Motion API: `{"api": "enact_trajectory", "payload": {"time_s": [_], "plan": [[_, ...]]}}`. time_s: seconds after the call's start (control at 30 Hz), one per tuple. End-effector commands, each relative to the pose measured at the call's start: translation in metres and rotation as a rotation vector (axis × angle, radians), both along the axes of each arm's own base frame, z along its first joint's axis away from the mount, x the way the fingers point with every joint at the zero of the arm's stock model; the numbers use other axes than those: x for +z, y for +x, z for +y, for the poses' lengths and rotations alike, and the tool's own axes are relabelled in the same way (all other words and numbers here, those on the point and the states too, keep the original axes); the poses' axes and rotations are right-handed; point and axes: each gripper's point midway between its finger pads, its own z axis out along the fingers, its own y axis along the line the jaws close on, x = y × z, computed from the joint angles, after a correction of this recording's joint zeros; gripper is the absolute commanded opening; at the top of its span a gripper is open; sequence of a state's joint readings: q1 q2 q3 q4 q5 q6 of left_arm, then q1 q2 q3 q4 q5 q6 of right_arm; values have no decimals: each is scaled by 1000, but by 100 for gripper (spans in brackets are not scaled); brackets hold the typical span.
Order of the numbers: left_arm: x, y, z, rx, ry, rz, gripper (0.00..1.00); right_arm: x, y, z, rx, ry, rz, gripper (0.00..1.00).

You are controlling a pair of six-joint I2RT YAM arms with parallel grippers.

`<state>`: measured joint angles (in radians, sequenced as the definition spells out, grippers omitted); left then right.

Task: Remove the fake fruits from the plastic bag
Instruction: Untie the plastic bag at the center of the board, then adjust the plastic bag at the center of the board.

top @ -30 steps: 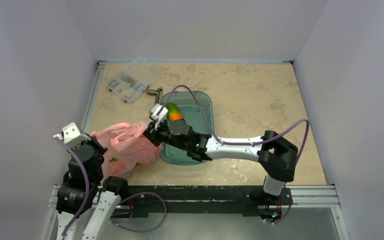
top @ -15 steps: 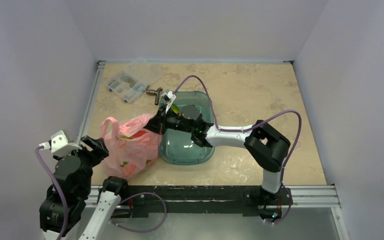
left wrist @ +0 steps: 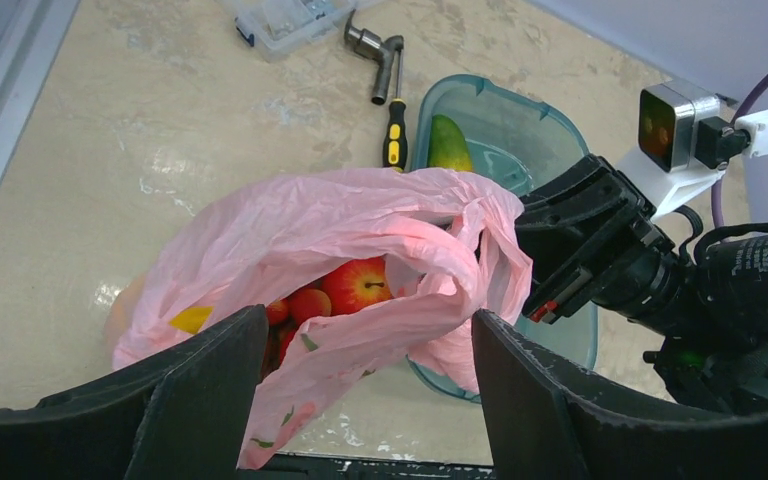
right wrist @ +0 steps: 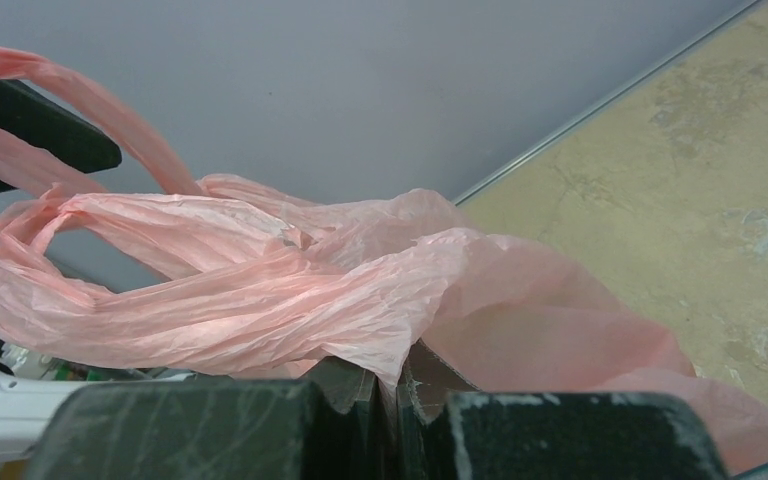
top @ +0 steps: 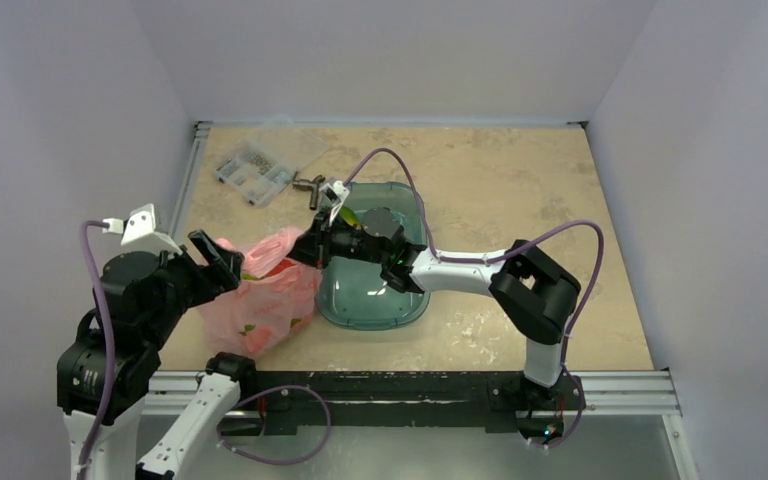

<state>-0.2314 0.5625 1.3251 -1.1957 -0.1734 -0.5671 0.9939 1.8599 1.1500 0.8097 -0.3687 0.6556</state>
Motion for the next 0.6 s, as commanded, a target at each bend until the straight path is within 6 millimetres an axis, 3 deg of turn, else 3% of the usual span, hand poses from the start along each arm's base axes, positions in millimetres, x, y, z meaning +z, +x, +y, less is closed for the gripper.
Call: {"api": "enact_trajectory", "payload": {"time_s": [0.0,0.13,0.17,0.27,0.3,0.37,0.57], "plan": [[8,15,-12,-30,-38,8,73,39,-8,3,26,69,-59,3],[8,28,-9,-12,-8,-14,62,40,-11,5,18,48,-79,3],[7,31,-7,-2,6,-21,53,40,-11,5,14,42,-77,3],[4,26,13,82,66,-19,12,42,-8,5,-8,41,-46,4],[2,22,21,113,80,-22,5,42,-8,5,-11,45,-9,4],[-1,11,30,145,96,-54,0,42,-1,5,-34,54,88,6],[-16,-22,37,139,71,-145,0,49,19,12,-43,124,227,10]]}}
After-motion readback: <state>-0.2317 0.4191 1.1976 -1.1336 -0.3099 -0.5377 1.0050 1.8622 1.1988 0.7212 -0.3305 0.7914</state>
